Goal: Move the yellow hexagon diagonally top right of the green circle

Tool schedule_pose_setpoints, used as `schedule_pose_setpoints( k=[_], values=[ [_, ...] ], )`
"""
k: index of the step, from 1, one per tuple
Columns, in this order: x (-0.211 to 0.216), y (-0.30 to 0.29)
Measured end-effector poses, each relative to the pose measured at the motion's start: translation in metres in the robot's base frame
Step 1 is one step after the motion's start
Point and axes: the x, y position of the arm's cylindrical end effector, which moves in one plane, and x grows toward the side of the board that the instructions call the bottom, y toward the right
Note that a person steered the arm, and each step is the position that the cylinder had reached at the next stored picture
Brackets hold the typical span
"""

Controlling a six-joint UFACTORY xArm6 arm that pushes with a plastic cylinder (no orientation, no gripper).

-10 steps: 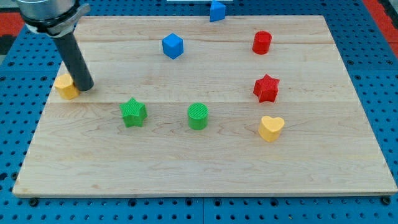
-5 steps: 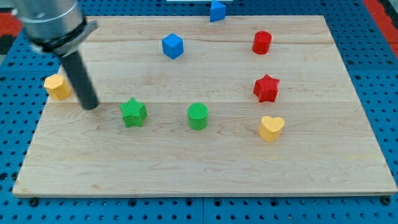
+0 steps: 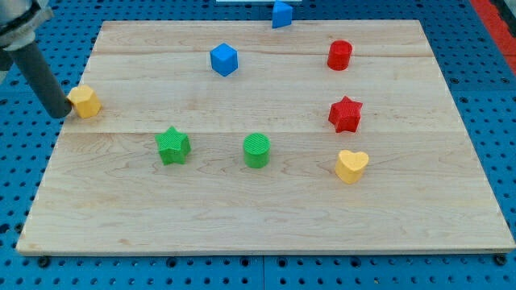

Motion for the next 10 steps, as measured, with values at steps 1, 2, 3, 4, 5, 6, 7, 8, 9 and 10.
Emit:
schedule_pose_setpoints(
  k=[1,2,3,4,5,6,7,8,9,10],
  values=[
    [-0.017,0.000],
    [-0.020,0.075],
    [-0.020,0.197],
    [-0.009,0.203],
    [0.009,0.166],
    [0.025,0.124],
    [0.065,0.111],
    [0.082,0.143],
    [0.060,0.160],
    [0.027,0.171]
  ],
)
